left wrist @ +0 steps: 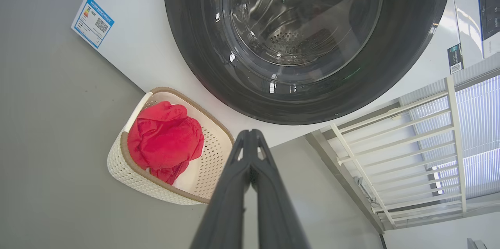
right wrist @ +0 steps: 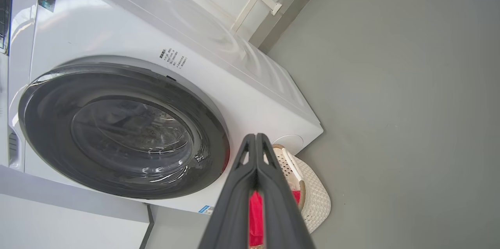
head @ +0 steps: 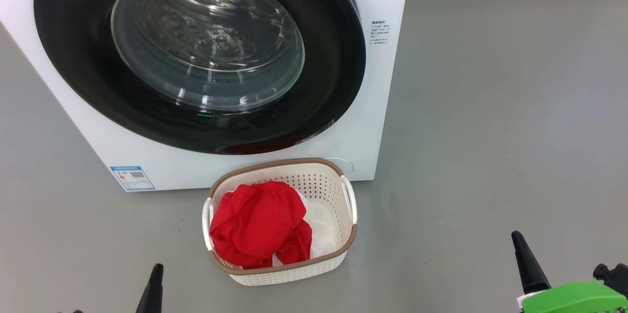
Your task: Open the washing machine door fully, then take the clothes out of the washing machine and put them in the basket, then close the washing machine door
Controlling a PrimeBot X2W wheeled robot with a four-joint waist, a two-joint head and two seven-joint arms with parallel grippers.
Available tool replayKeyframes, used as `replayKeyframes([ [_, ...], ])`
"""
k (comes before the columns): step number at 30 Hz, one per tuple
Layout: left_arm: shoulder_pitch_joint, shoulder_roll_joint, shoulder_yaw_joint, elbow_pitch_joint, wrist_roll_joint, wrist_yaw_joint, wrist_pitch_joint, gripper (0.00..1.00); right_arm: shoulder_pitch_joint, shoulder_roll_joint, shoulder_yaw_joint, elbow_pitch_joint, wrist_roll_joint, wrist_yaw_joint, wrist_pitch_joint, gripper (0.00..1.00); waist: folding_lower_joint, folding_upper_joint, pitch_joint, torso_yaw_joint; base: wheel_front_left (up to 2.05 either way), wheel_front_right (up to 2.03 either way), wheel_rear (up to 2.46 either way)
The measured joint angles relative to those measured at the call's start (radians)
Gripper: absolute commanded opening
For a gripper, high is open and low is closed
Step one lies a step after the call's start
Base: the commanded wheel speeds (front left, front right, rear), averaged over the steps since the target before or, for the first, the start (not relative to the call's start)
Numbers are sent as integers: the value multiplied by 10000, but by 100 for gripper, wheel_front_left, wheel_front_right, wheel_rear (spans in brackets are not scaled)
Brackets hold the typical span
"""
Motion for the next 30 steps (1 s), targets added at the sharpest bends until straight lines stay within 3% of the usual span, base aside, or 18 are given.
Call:
replayKeyframes([
  [30, -468, -56, 207, 4, -3037, 0, 819, 0, -591, -25, -205, -165, 2867, 0, 865, 0, 0, 0, -101, -29, 0, 0, 0],
])
